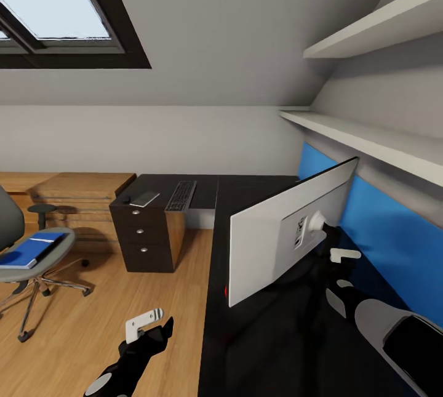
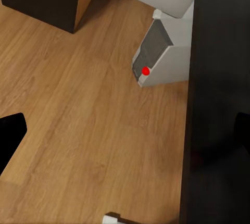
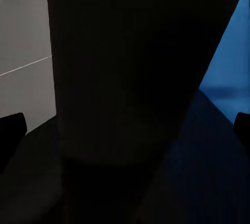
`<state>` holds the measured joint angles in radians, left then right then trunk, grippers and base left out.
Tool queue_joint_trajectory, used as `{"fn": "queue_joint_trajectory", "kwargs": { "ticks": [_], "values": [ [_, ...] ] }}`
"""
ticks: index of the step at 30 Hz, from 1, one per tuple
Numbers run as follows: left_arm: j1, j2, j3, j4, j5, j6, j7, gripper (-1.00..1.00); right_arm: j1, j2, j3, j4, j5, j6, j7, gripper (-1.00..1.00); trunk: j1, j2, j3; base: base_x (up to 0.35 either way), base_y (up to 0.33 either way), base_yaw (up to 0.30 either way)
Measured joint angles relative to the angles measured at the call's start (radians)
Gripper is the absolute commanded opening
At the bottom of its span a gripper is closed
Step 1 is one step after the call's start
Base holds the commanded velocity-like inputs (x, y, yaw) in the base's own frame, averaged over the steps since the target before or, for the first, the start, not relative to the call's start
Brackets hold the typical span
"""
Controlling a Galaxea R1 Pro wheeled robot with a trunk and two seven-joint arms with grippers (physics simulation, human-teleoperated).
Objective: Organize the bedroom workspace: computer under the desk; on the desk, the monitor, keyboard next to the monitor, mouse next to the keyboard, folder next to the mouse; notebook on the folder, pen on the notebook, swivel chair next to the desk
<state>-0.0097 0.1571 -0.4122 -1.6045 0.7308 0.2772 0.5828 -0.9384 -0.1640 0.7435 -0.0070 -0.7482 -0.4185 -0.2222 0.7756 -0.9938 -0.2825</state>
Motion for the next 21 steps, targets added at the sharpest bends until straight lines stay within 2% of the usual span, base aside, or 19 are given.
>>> {"fn": "queue_joint_trajectory", "kwargs": {
  "ticks": [14, 21],
  "values": [
    [0.0, 0.008, 0.0, 0.0, 0.0, 0.0, 0.0, 1.0, 0.0, 0.0, 0.0, 0.0, 0.0, 0.0, 0.0, 1.0, 0.0, 0.0, 0.0, 0.0, 0.0, 0.0],
    [0.0, 0.008, 0.0, 0.0, 0.01, 0.0, 0.0, 1.0, 0.0, 0.0, 0.0, 0.0, 0.0, 0.001, 0.0, 1.0, 0.0, 0.0, 0.0, -0.093, 0.0, 0.0]
  ]
}}
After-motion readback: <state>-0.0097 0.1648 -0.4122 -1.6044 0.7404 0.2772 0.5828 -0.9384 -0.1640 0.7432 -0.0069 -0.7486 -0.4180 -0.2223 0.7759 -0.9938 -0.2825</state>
